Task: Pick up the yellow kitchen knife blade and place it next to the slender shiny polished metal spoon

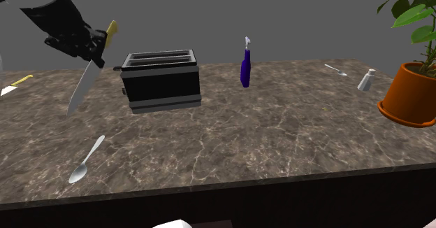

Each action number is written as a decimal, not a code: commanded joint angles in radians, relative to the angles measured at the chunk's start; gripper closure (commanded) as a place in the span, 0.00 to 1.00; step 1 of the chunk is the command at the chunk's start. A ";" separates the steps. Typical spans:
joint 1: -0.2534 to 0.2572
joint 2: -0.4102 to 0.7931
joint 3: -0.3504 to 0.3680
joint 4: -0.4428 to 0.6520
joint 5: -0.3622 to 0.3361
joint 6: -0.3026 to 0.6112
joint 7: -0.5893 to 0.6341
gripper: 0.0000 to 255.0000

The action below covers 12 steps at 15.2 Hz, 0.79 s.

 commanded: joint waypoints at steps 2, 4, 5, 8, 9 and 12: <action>-0.001 -0.091 -0.041 -0.045 -0.010 -0.037 -0.049 1.00; -0.002 -0.130 -0.056 -0.077 -0.016 -0.040 -0.064 1.00; -0.001 -0.138 -0.057 -0.096 -0.017 -0.029 -0.061 1.00; 0.000 -0.161 -0.058 -0.151 -0.019 0.002 -0.054 1.00; 0.001 -0.168 -0.059 -0.170 -0.020 0.013 -0.052 1.00; 0.002 -0.189 -0.061 -0.223 -0.022 0.044 -0.044 1.00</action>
